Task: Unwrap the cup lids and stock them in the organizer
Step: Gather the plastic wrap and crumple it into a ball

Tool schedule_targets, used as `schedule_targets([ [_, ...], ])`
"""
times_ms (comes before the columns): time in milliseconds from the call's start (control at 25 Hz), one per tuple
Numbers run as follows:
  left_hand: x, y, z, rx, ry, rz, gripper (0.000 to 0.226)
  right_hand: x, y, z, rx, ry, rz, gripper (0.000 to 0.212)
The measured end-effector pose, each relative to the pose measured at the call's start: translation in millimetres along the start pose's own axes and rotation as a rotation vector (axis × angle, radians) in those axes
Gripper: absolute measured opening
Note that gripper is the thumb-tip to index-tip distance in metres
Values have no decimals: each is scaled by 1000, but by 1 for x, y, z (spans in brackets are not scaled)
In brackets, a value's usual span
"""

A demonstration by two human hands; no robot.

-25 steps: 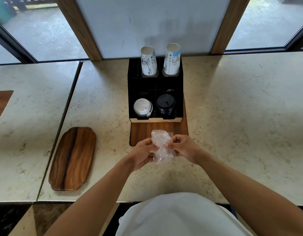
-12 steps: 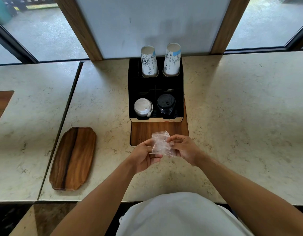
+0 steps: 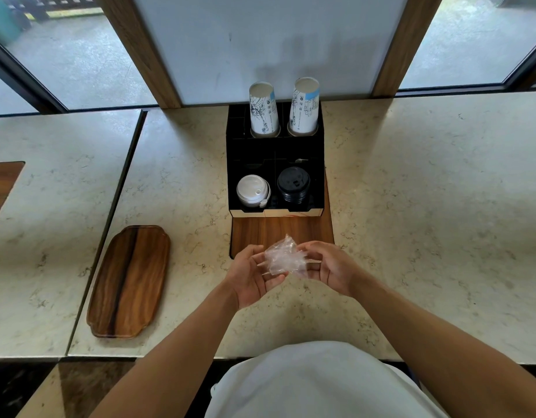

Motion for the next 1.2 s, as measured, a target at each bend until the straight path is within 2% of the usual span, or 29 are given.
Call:
schedule_targets([
  [160, 7, -4, -5, 168, 96, -44, 31, 1, 2, -4, 46, 81, -3, 47],
  [280, 9, -2, -8, 219, 158, -8, 26, 1, 9, -5, -30, 108, 87, 65],
  [320, 9, -2, -9, 222, 182, -10, 29, 2, 10, -6, -90, 93, 113, 68],
  [440, 6, 1, -10, 303, 236, -46, 57, 3, 14, -8, -283, 46, 93, 76],
  [560, 5, 5, -9, 395, 277, -64, 67, 8, 15, -10, -371, -2, 22, 71],
  [720, 6, -1, -8, 332, 265, -108, 45, 13, 9, -13, -319, 0, -19, 63],
  [840, 4, -3, -5, 282, 209, -81, 38, 12, 2, -15, -286, 8, -40, 62],
  [1000, 4, -5, 4, 323, 149, -74, 30, 8, -4, -22, -236, 29, -49, 54],
  [1200, 7, -5, 18, 363, 123, -85, 24, -3, -10, -32, -167, 36, -60, 54],
])
Point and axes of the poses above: each hand's wrist, its own x-axis towards the middle knuckle, its own y-axis out of the palm, z = x × y, the point moved 6 cm from there along x, towards the middle knuckle, and after that the axes turned 10 degrees about -x, right-handed, at the moved point
